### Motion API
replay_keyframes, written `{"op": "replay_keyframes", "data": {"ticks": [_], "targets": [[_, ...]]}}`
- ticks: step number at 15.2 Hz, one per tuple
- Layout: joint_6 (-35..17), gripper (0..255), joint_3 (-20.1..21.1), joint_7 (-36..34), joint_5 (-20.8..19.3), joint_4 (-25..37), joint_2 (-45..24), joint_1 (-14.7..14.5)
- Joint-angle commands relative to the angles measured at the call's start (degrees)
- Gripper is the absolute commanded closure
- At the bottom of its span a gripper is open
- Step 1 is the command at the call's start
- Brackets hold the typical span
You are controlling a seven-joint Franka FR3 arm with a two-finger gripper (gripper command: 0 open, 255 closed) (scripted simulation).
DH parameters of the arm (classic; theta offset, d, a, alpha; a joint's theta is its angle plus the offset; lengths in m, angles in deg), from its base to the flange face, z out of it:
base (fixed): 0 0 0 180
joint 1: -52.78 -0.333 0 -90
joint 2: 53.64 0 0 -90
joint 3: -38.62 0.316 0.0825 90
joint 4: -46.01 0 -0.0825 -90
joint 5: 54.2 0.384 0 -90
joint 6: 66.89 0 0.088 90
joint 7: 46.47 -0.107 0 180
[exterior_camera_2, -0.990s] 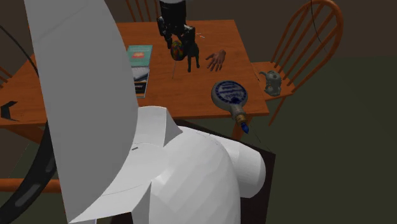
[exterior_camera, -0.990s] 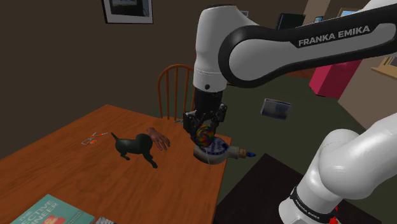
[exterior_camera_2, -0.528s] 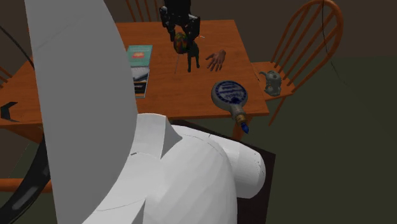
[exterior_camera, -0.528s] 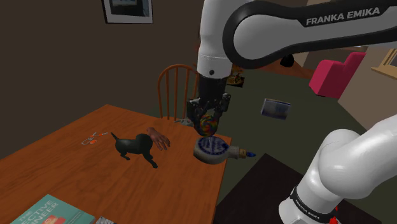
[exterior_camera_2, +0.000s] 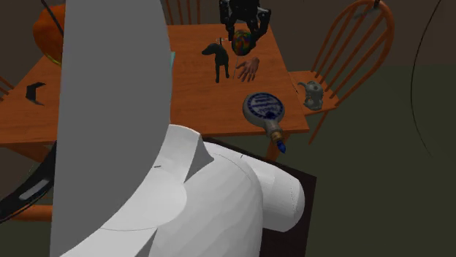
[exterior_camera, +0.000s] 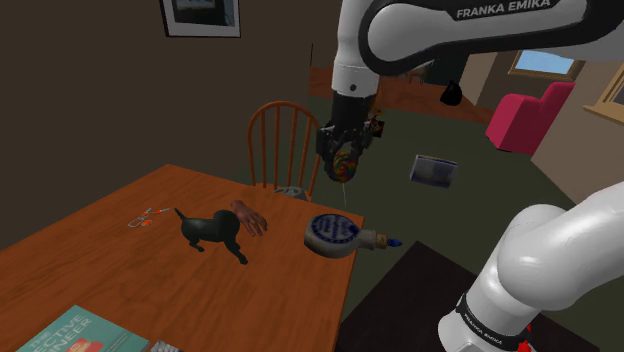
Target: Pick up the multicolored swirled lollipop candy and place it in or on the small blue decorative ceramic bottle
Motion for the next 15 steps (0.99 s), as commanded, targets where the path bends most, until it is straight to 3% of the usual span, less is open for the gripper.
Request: {"op": "replay_keyframes", "data": {"ticks": [1, 7, 15], "targets": [[0.5, 255, -2.1, 2.7, -1.1, 0.6, -0.3, 1.1], [2.2, 255, -8.2, 10.6, -4.5, 5.2, -3.6, 4.5], [-4.0, 255, -8.0, 10.7, -4.3, -0.9, -3.7, 4.4]]}}
